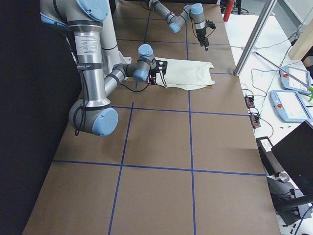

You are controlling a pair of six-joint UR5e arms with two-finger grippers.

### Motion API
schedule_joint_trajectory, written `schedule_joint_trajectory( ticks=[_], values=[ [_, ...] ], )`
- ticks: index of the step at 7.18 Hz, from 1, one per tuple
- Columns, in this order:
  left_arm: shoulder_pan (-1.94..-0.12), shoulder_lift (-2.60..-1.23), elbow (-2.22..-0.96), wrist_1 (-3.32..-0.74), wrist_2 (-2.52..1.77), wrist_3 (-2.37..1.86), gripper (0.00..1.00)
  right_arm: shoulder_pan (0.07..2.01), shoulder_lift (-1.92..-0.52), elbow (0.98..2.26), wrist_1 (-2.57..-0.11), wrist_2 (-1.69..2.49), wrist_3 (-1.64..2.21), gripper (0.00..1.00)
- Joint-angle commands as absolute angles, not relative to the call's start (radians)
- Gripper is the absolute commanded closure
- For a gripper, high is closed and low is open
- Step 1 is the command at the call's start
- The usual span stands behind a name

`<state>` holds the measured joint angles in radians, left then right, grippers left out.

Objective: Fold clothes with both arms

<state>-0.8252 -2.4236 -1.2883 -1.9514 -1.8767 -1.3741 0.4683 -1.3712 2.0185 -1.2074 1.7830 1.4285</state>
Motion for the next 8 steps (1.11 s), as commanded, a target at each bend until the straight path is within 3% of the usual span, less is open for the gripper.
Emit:
schedule_joint_trajectory(
  ticks=[1,3,5,8],
  values=[
    [-0.827,-2.268,-1.597,-1.794,-1.893,-1.273,0.00,0.453,-1.157,1.924,-1.496,1.772,1.319,0.00],
    [-0.825,-2.223,-1.669,-1.790,-1.907,-1.262,0.00,0.413,-1.100,1.807,-1.522,1.758,1.293,0.00],
    [-0.824,-2.221,-1.670,-1.792,-1.914,-1.262,0.00,0.400,-1.049,1.799,-1.671,1.761,1.240,0.00],
    [-0.821,-2.221,-1.669,-1.798,-1.916,-1.262,0.00,0.394,-1.051,1.757,-1.678,1.770,1.209,0.00]
  ],
)
